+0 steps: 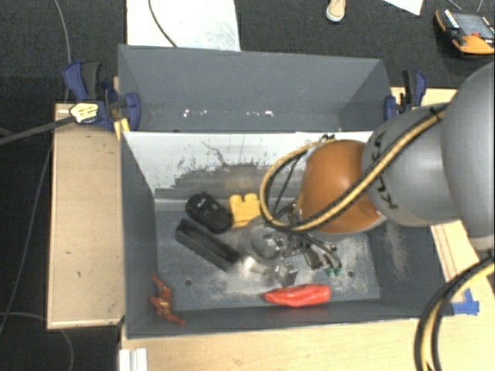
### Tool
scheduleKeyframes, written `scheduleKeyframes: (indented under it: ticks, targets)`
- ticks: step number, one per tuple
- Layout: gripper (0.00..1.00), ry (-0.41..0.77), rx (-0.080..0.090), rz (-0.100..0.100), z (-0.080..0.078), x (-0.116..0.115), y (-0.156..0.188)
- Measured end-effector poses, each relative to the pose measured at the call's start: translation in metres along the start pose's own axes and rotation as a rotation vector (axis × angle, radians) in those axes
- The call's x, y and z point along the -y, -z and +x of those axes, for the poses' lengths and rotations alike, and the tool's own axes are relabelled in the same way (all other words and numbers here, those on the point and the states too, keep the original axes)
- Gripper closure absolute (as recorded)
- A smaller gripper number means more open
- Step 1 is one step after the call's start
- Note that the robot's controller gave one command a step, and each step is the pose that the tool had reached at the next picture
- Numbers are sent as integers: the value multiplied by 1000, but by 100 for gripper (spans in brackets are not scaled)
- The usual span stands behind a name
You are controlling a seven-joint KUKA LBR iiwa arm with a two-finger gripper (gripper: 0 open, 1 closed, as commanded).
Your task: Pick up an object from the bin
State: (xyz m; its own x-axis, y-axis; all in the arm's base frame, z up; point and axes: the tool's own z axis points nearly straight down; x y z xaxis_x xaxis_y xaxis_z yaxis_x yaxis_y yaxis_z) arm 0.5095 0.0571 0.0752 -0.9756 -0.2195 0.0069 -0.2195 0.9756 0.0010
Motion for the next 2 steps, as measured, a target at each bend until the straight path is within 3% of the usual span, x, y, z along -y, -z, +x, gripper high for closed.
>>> scheduleKeyframes:
  ticks: [2]
  targets:
    - [100, 0, -2, 0, 1, 0, 7]
